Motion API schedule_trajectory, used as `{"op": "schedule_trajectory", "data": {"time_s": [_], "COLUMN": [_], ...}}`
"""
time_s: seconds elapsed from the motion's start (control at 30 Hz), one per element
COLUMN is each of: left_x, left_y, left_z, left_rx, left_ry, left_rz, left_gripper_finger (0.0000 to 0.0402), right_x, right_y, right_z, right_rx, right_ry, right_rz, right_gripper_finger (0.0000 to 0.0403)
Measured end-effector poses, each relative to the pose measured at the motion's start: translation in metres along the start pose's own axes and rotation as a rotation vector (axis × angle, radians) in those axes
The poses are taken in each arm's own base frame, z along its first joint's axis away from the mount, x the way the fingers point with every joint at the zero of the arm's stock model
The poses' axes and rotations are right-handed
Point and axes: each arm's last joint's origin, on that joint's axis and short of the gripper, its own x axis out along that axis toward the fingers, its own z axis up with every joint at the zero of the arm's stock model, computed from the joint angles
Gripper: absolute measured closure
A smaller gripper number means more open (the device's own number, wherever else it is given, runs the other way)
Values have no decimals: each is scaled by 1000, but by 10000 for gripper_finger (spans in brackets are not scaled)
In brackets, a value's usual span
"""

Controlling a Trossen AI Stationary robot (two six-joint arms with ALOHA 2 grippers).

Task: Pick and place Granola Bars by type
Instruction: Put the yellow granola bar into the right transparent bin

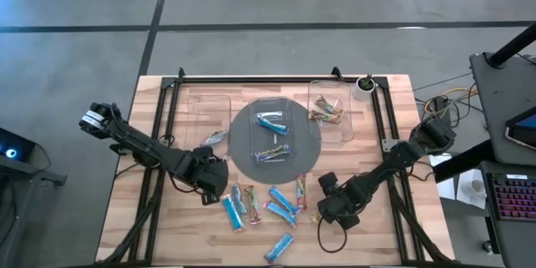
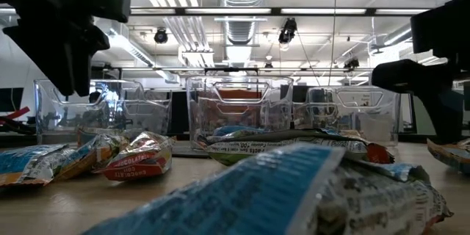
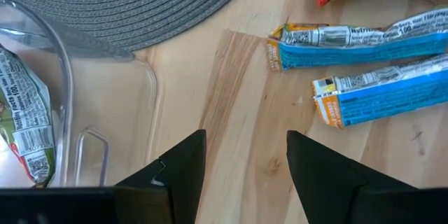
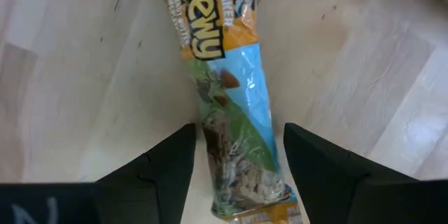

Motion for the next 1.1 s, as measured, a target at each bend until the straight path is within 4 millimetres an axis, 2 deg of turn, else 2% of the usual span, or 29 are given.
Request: {"op": "schedule_trajectory", "data": {"time_s": [0.13,0.3,0.37,0.43,0.53,0.6,0.7,0.77,0.8,0.9,0.97,1.1], "left_x": [0,0,0,0,-1,-3,-5,-7,-8,-11,-14,-16], "left_y": [-1,-1,-1,-2,-7,-11,-17,-23,-26,-35,-40,-44], "left_z": [1,1,1,0,-3,-6,-11,-14,-16,-20,-22,-24], "left_rx": [-25,-80,-116,-159,-163,-131,-141,-152,-158,-178,-172,-163], "left_ry": [-10,-12,-9,-8,-8,-12,-33,-73,-97,-185,-241,-299], "left_rz": [-8,-11,-13,-16,-24,-26,-23,-19,-14,-9,2,15], "left_gripper_finger": [220,220,220,220,220,220,220,220,220,220,220,220], "right_x": [0,-7,-11,-18,-42,-62,-95,-117,-125,-137,-138,-136], "right_y": [1,-1,-6,-11,-19,-24,-37,-51,-60,-89,-106,-139], "right_z": [-1,-11,-14,-18,-20,-23,-33,-45,-55,-87,-101,-107], "right_rx": [40,90,191,368,701,939,1302,1470,1557,1771,1881,1830], "right_ry": [1,-51,-110,-165,-326,-461,-765,-926,-951,-899,-823,-721], "right_rz": [26,57,72,48,-34,-105,-250,-360,-405,-547,-562,-493], "right_gripper_finger": [216,282,311,334,348,348,337,326,320,303,291,269]}}
